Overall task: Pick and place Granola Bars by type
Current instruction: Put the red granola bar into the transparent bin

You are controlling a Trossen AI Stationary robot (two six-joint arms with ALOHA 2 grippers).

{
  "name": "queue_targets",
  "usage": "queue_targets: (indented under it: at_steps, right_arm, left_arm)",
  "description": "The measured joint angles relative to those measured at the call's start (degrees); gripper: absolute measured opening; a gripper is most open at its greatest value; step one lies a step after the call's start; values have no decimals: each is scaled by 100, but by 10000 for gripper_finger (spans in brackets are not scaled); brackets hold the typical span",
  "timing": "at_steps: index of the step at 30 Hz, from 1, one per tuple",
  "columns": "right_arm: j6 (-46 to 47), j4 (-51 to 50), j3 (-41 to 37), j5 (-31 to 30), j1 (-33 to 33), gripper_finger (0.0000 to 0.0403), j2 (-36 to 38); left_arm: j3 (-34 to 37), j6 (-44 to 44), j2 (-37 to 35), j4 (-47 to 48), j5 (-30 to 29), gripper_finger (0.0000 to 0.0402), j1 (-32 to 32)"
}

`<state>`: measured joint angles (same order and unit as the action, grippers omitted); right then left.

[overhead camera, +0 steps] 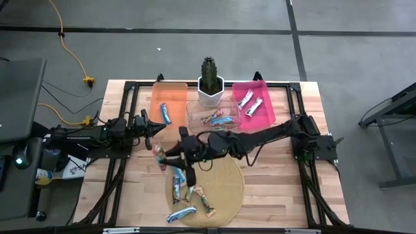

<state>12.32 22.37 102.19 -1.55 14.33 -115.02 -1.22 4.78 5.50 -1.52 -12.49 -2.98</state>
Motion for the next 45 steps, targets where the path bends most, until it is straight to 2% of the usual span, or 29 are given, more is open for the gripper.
queue_targets:
  at_steps: [4,11,18,25,30,32,35,38,41,45]
  right_arm:
    - [-554,-1152,884,-55,-125,74,0]
    - [-1475,-2784,2273,-927,-339,74,3]
    - [-1831,-4033,3281,-2561,-543,74,7]
    - [-2033,-4372,3039,-4566,-640,74,258]
    - [-2128,-5307,3037,-5265,-787,74,264]
    - [-1957,-5946,3037,-5270,-898,74,264]
    - [-1402,-7097,3035,-4869,-1137,74,264]
    - [-918,-8111,3028,-4156,-1435,74,263]
    - [-845,-8838,3026,-3311,-1751,74,232]
    - [-1246,-9061,2650,-2225,-2107,74,232]
  left_arm:
    - [-2,1,-1,0,0,1,1]
    - [-2,2,-2,0,0,1,0]
    - [-1,0,-1,0,0,1,1]
    - [0,0,0,0,0,1,2]
    - [0,2,0,0,0,1,0]
    - [-2,1,0,0,0,1,1]
    - [0,0,0,1,0,1,1]
    - [0,0,-2,0,0,1,0]
    - [-2,0,-2,0,0,1,0]
    - [0,1,-2,0,0,1,0]
